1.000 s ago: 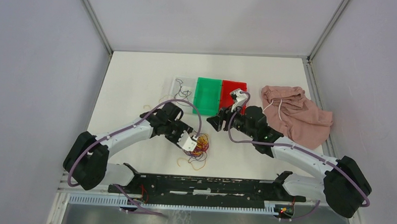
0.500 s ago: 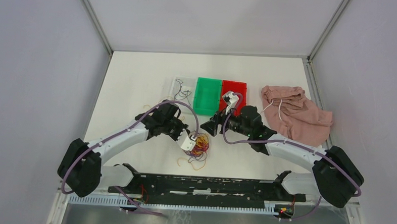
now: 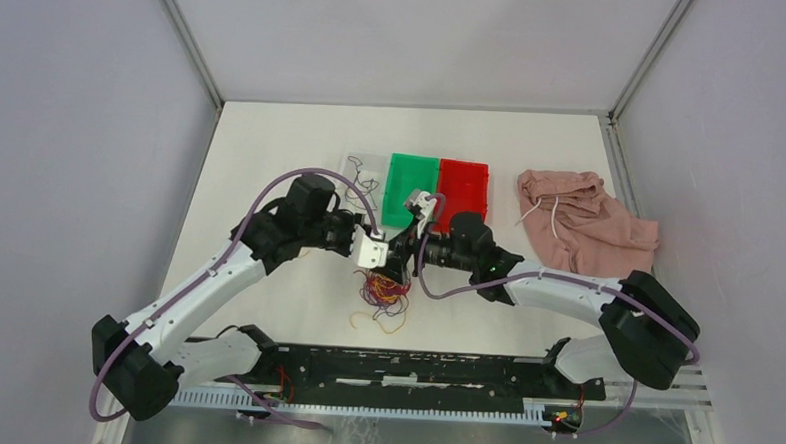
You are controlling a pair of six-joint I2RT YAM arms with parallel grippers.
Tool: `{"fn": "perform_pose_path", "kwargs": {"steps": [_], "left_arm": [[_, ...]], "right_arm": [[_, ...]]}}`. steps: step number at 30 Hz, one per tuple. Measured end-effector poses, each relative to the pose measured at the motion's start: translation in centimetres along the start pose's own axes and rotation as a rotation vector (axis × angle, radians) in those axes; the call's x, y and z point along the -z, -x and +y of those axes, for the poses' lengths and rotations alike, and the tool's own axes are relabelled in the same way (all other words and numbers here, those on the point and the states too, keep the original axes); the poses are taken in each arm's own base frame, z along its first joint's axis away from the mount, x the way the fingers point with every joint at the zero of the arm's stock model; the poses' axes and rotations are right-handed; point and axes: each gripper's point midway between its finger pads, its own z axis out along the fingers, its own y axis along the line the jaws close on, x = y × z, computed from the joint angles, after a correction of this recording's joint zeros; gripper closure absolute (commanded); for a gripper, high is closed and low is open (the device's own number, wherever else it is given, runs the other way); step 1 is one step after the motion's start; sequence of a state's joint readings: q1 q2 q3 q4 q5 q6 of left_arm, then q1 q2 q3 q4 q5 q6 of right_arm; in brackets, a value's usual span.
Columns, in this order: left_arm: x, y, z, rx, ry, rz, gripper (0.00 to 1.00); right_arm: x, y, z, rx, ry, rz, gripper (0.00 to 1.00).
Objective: Untangle the cables
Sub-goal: Untie the cable.
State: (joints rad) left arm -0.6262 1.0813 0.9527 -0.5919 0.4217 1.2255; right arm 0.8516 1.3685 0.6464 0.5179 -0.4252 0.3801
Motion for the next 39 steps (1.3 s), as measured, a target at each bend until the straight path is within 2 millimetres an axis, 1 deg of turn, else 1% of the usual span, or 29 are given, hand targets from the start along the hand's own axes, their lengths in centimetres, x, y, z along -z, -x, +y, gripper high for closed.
{"fn": "perform_pose_path", "kwargs": {"steps": [4,8,12,15,17,20,23,25,26,29,30,32,34,36,39], "left_arm": [[0.5,0.3,-0.6,0.043,-0.010,-0.001,0.97],[1.3,1.3,-0.9,0.061,-0.017,-0.016,0.97],[2.9,3.1,0.5,0.069,0.024,-0.046,0.97],[4.5,4.7,2.3,0.064,0.079,-0.075,0.97],[5.7,5.8,3.5,0.055,0.121,-0.096,0.97],[7.6,7.4,5.5,0.046,0.185,-0.126,0.97],[9.4,8.8,7.3,0.033,0.249,-0.153,0.97],[10.5,9.7,8.5,0.017,0.289,-0.170,0.97],[11.0,10.1,8.9,0.009,0.305,-0.177,0.97],[12.6,11.4,10.4,-0.008,0.354,-0.201,0.97],[13.2,11.8,10.8,-0.013,0.372,-0.211,0.97],[14.1,12.5,11.5,-0.017,0.402,-0.227,0.97],[14.6,12.9,11.8,-0.018,0.420,-0.238,0.97],[14.8,12.9,11.7,-0.015,0.424,-0.241,0.97],[15.0,13.1,11.7,-0.003,0.429,-0.248,0.97]], "right_arm": [[-1.8,-0.5,0.6,0.010,0.021,0.017,0.30],[-3.0,-1.4,0.0,0.003,-0.004,0.023,0.43],[-3.8,-2.4,-1.1,-0.025,-0.034,0.027,0.55],[-4.3,-2.7,-1.6,-0.048,-0.047,0.012,0.64],[-4.4,-3.0,-1.9,-0.063,-0.057,0.002,0.66],[-4.5,-4.2,-2.4,-0.093,-0.071,0.010,0.64],[-4.5,-6.5,-3.1,-0.122,-0.095,0.044,0.65],[-4.4,-7.9,-3.5,-0.136,-0.112,0.070,0.63],[-4.4,-8.4,-3.6,-0.142,-0.118,0.079,0.58],[-4.2,-9.3,-3.8,-0.158,-0.132,0.085,0.36],[-4.1,-9.3,-3.8,-0.158,-0.138,0.081,0.33],[-3.7,-8.8,-3.8,-0.146,-0.152,0.069,0.28],[-3.0,-7.4,-3.4,-0.119,-0.163,0.050,0.22],[-2.2,-4.6,-2.8,-0.070,-0.175,0.007,0.16],[-1.5,1.3,-1.1,0.024,-0.158,-0.099,0.13]]}}
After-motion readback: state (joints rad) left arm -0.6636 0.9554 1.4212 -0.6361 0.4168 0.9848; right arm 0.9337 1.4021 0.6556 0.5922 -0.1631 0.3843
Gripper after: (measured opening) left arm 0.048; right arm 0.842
